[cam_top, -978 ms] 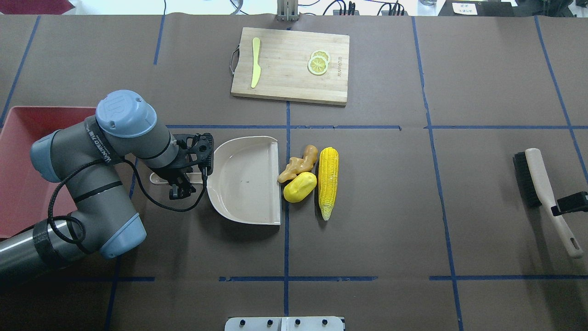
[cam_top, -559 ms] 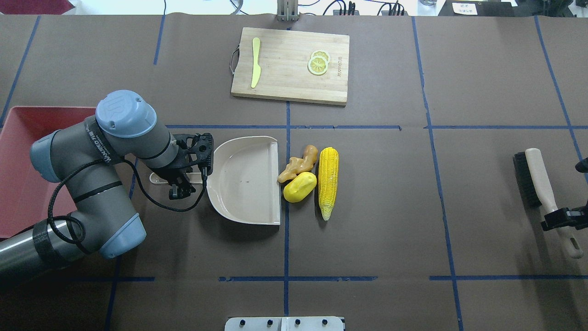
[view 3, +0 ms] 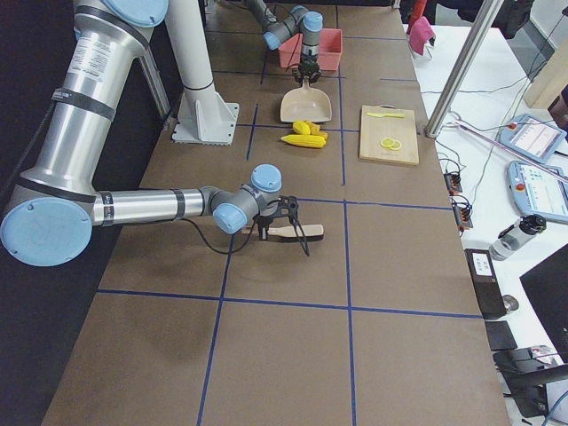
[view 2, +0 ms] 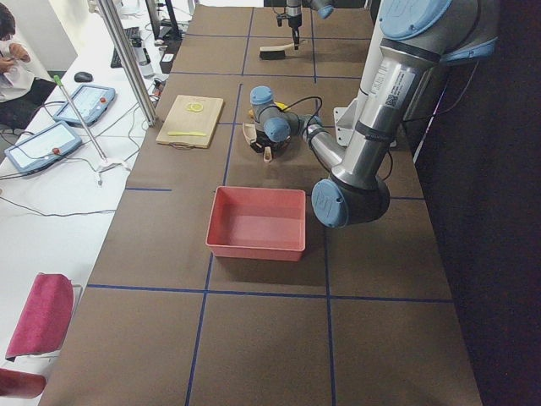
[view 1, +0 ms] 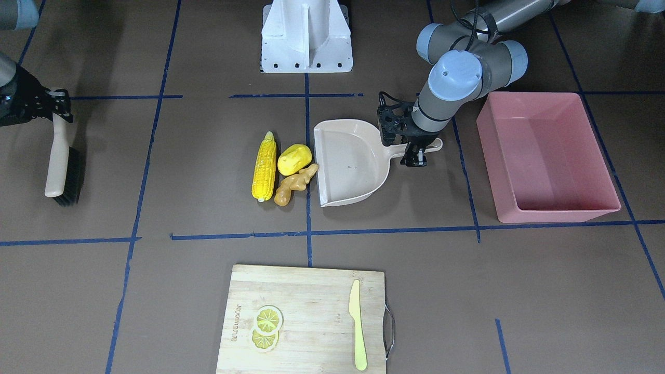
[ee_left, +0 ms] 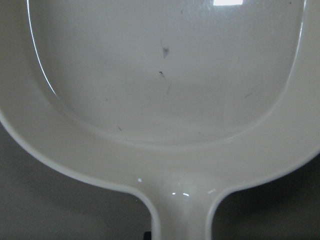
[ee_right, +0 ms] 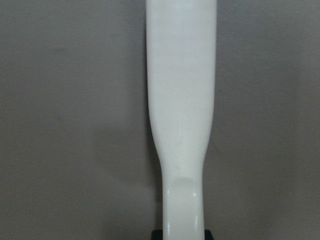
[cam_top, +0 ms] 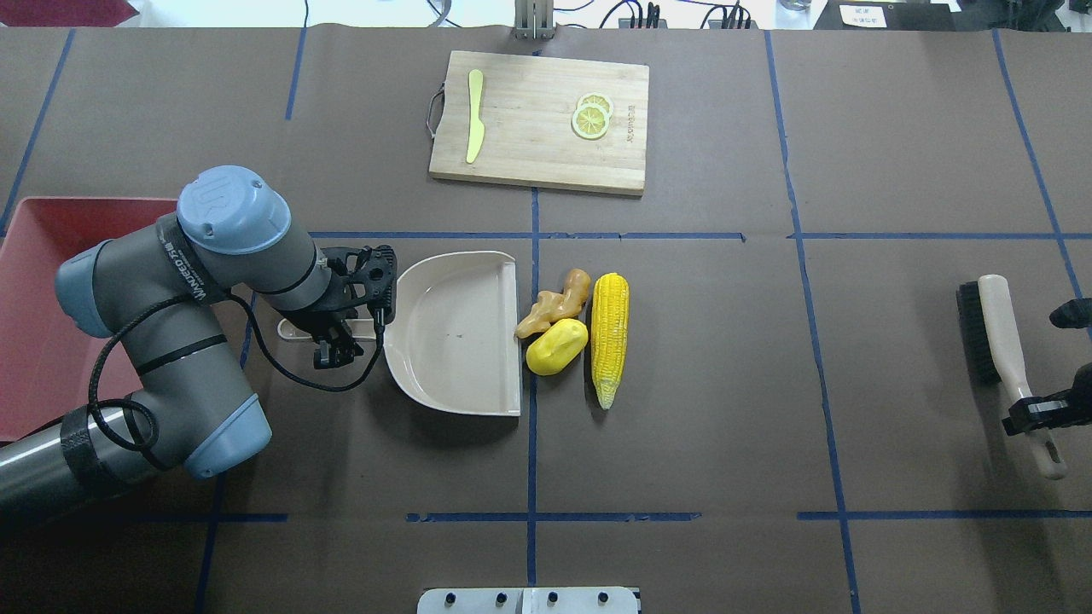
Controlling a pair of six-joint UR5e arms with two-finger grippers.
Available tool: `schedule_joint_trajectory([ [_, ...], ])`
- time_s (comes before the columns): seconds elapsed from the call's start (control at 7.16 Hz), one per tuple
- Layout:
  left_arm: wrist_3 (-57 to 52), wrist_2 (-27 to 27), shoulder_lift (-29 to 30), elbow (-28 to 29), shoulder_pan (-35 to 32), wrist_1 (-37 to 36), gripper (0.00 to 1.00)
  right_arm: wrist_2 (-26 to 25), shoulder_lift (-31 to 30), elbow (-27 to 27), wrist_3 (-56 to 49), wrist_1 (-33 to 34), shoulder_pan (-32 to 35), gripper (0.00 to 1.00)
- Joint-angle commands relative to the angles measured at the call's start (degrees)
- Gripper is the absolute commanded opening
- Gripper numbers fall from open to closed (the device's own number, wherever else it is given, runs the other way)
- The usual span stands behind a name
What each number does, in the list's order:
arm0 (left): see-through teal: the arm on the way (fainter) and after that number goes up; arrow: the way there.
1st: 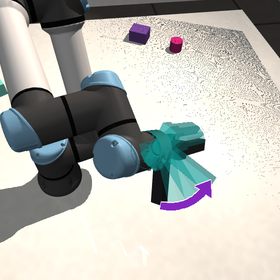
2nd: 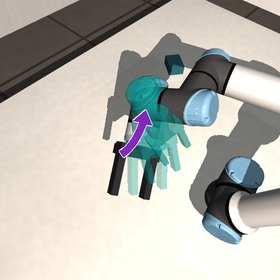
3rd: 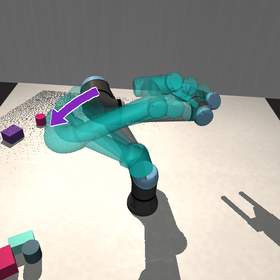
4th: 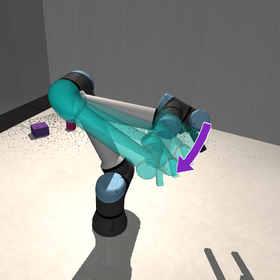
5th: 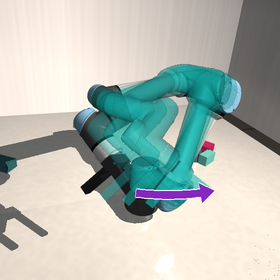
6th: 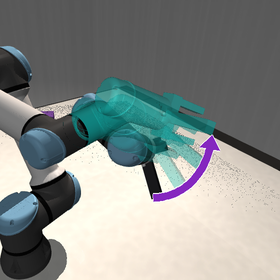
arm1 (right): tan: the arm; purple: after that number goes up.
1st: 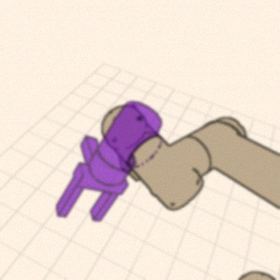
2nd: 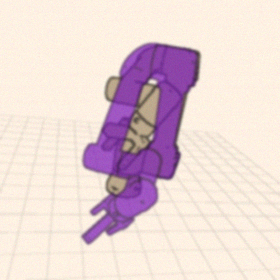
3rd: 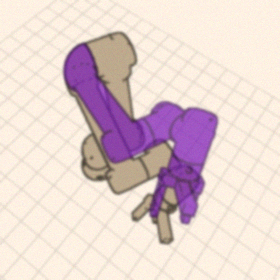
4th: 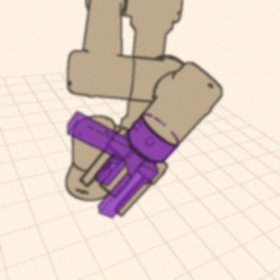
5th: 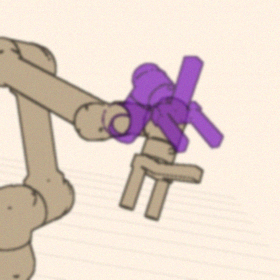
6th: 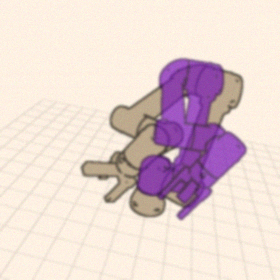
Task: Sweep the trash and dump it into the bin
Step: 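Hold the dustpan with the left gripper while the right gripper grasps the brush handle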
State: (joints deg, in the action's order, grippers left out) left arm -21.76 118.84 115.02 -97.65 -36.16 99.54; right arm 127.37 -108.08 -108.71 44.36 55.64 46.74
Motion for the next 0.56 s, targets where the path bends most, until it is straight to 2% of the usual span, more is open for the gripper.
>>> schedule_joint_trajectory([
  [0.0, 0.0, 0.0, 0.0, 0.0, -0.1, 0.3, 0.26, 0.1, 8.6, -0.8, 0.0, 0.7, -5.4, 0.00],
  [0.14, 0.0, -0.1, 0.0, 0.0, -0.2, 0.3, 0.24, -0.1, 13.4, -1.0, 0.0, 3.9, -6.0, 0.00],
  [0.28, -0.1, -0.5, 0.0, 0.0, -0.3, 0.2, 0.22, -0.2, 19.0, -1.0, 0.1, 10.1, -7.0, 0.00],
  [0.42, -0.3, -3.6, 0.3, -0.2, -0.3, 0.2, 0.21, -1.1, 24.6, -1.5, 0.2, 17.3, -7.5, 0.00],
])
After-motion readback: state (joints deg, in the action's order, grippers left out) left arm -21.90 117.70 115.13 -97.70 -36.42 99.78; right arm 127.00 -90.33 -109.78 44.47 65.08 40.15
